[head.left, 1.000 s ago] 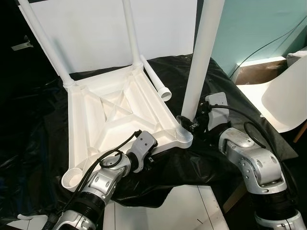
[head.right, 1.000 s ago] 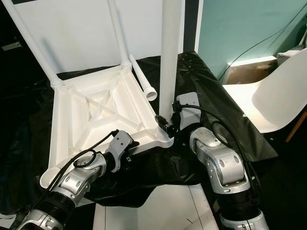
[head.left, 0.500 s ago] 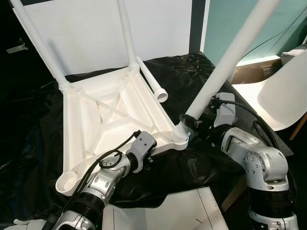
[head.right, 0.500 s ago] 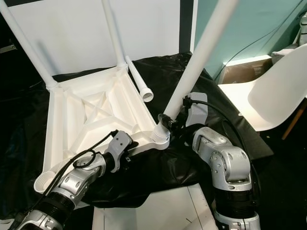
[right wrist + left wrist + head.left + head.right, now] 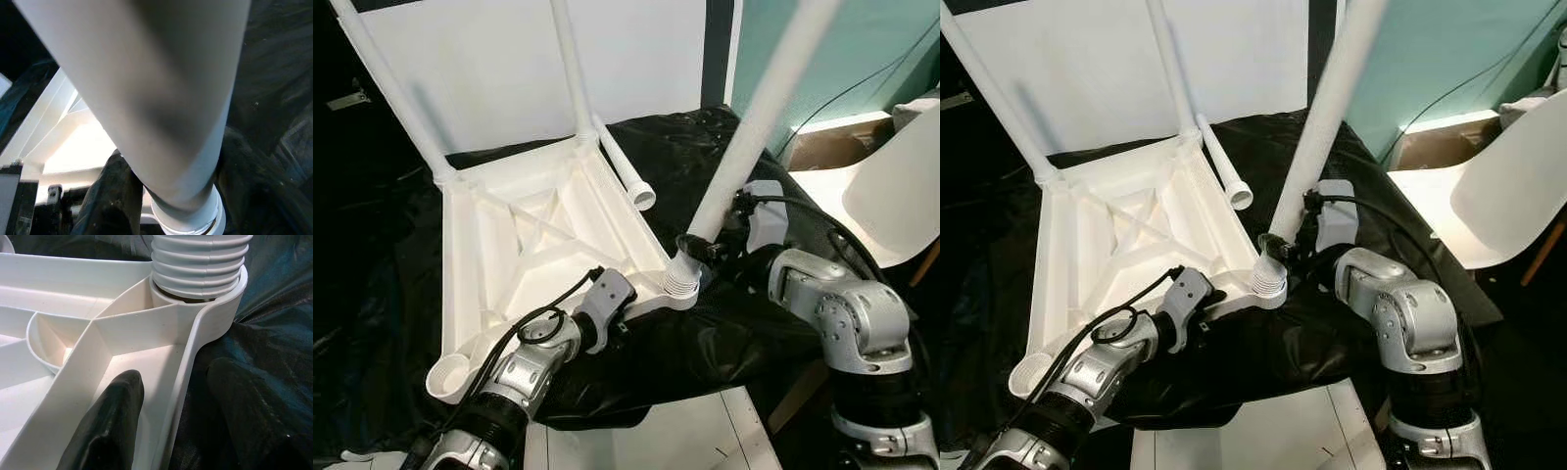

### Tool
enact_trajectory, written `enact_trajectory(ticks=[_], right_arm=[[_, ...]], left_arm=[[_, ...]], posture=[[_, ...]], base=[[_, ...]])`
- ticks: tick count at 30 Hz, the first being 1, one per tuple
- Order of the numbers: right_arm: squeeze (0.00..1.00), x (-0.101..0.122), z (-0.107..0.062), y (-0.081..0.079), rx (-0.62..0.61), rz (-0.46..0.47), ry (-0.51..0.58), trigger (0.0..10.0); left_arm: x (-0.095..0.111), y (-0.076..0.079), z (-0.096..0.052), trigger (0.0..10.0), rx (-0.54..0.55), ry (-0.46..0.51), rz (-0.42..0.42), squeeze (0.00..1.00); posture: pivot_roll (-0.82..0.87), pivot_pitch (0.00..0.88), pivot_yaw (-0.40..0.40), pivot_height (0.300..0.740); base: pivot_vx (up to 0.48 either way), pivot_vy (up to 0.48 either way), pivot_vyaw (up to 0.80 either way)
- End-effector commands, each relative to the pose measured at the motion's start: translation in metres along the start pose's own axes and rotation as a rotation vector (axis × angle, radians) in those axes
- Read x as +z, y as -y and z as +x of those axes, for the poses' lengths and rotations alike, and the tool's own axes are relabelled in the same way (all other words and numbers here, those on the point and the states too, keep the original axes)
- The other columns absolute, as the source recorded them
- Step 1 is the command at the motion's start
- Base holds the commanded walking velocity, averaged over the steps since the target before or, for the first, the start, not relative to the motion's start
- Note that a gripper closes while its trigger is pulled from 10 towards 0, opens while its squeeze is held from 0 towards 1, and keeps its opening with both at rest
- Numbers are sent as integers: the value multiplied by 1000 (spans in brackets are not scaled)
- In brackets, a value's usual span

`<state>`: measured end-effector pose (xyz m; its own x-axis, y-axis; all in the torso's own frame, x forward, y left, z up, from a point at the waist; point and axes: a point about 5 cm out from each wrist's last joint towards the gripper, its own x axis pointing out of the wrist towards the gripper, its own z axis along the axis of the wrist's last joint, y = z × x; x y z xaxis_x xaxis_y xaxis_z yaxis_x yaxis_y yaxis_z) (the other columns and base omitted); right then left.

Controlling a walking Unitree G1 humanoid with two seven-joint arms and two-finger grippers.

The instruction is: Building children table

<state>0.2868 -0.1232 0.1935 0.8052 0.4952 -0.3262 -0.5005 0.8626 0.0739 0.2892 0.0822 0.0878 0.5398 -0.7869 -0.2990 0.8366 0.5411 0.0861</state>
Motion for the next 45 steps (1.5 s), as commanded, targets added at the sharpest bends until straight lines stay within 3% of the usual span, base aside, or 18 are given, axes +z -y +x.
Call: enact_trajectory(ticks=[1,2,4,6,10,18,19,21,22,23,29,30,36,45], right_arm=[[0,-36,9,-2,13,15,-201,10000],[0,-36,9,-2,13,15,-201,10000],[0,-25,10,-1,-3,-74,-133,10000],[0,-21,10,-3,5,-85,-114,10000],[0,-16,9,-12,58,-50,-103,10000],[0,-12,4,-11,83,-65,-113,10000],[0,-8,2,-9,80,-64,-100,10000],[0,-2,1,-6,77,-63,-83,10000],[0,2,-1,-4,73,-65,-67,10000],[0,6,-2,-3,70,-66,-55,10000],[0,16,-4,-1,67,-65,-22,10000],[0,20,-5,-1,69,-69,-9,10000],[0,25,-4,-4,83,-76,16,10000],[0,35,-2,-5,118,-225,42,10000]], left_arm=[[-5,6,-1,10000,-122,-25,-8,0],[-5,6,-1,10000,-122,-25,-8,0],[-5,7,-1,10000,-121,-15,-11,0],[-5,8,0,10000,-121,-11,-12,0],[-5,6,2,10000,-97,-15,-13,0],[-4,4,5,10000,-89,-33,-12,0],[-5,4,5,4549,-97,-38,-10,0],[-5,4,6,4000,-108,-43,-9,0],[-5,5,7,1490,-122,-43,-6,0],[-5,6,7,0,-131,-42,-4,0],[-3,7,9,0,-151,-45,14,0],[-2,7,10,10000,-152,-50,24,0],[-3,6,10,10000,-150,-58,32,0],[-6,8,11,10000,-159,-59,26,0]], posture=[[-131,0,84,740],[-131,0,84,740],[-129,0,78,740],[-127,0,77,740],[-124,0,77,740],[-140,0,86,740],[-146,0,88,740],[-152,0,92,740],[-153,0,92,740],[-155,0,93,740],[-157,0,95,740],[-155,0,94,740],[-153,0,93,740],[-152,0,85,740]], base=[[0,0,0],[0,0,0],[0,0,0],[0,0,0],[0,0,0],[0,0,0],[0,0,0],[0,0,0],[0,0,0],[0,0,0],[0,0,0],[0,0,0],[0,0,0],[0,0,0]])
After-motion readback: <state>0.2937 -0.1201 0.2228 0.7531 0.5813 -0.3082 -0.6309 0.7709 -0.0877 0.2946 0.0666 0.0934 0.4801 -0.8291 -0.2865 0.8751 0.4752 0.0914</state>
